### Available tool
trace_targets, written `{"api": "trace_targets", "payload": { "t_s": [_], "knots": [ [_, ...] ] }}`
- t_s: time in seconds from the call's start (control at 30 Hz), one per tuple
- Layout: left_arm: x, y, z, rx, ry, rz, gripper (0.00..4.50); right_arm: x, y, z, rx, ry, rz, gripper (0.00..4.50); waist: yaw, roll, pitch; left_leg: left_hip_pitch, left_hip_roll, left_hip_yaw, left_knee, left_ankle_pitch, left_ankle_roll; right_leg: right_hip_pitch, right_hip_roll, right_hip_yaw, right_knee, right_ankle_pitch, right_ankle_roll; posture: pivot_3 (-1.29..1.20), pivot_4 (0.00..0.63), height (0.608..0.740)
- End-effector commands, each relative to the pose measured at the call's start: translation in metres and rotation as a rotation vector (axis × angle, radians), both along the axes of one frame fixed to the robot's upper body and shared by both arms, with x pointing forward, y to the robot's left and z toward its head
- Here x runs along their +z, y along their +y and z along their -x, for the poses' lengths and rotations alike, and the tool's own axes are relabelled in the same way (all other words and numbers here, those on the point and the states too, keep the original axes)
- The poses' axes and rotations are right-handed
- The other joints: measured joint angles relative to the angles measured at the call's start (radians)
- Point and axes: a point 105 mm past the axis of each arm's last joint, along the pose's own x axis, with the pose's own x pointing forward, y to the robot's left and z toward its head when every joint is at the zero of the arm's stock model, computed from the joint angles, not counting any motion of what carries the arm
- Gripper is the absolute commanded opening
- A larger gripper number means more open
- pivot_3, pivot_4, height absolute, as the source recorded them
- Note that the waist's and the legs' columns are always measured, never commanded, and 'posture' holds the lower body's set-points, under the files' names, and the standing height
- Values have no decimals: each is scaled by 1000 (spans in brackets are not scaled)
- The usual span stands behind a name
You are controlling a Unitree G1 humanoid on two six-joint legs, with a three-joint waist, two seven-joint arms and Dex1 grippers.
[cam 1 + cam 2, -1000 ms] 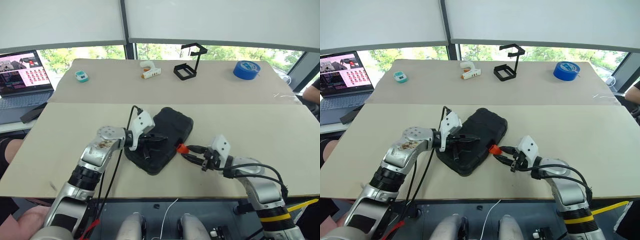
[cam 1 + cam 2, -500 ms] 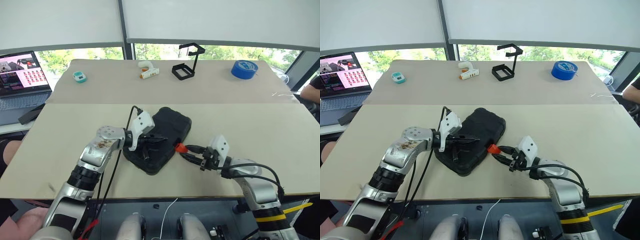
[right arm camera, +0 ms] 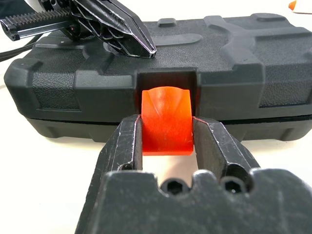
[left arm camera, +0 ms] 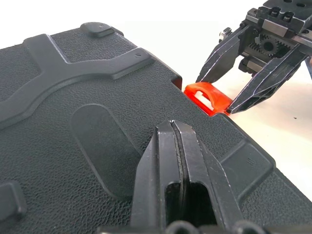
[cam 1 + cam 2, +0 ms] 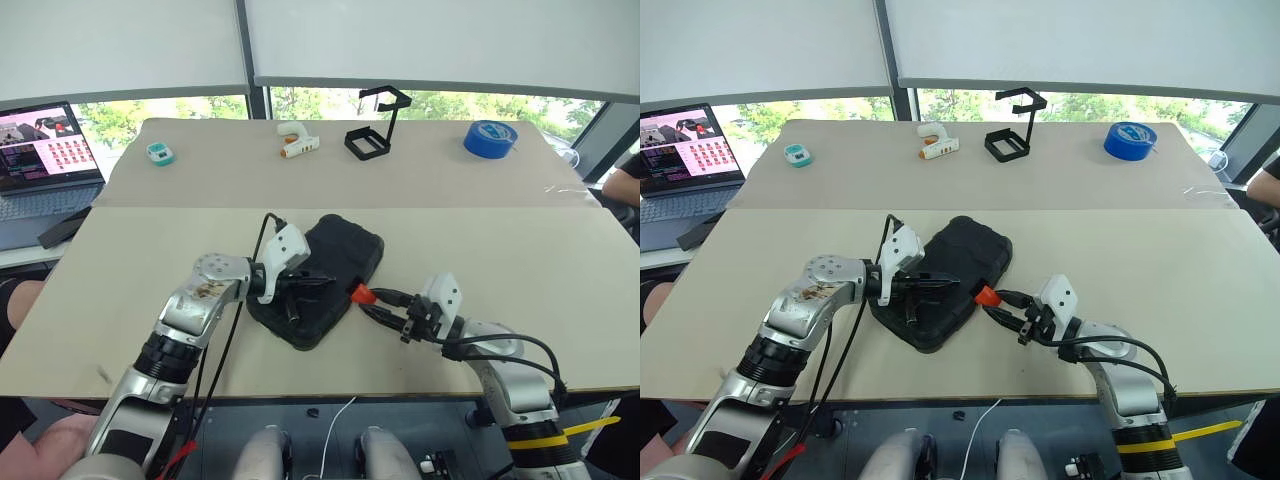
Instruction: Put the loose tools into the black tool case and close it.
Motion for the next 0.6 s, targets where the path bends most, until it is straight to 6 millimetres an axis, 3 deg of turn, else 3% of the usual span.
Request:
{"api": "trace_targets", "payload": {
  "t_s": [0.03,0.23,0.3,0.43,0.6],
  "knots": [
    [-61,12,16,29,225,-135,0,26,8,0,51,-140,-13,1252,0,0,0,0,0,0,0,0,0,0,0,0,0,0,0,0,150,740],
    [-60,10,17,24,227,-134,0,11,14,-10,26,-42,8,1252,-5,0,-2,1,0,0,0,0,0,0,1,0,0,0,0,0,150,740],
    [-61,11,18,24,228,-136,0,15,15,-7,43,-43,-10,2259,-4,0,-3,2,1,0,0,0,0,0,1,0,1,0,-1,0,150,740],
    [-60,12,18,27,230,-135,0,14,3,-4,19,-70,38,3558,0,1,-5,1,0,0,0,0,0,1,0,0,0,0,-1,0,150,740],
    [-61,13,19,29,236,-135,0,11,-24,-3,-31,-46,90,3558,1,1,-6,1,0,0,0,0,0,1,-1,0,0,-1,-1,0,150,740]
  ]
}}
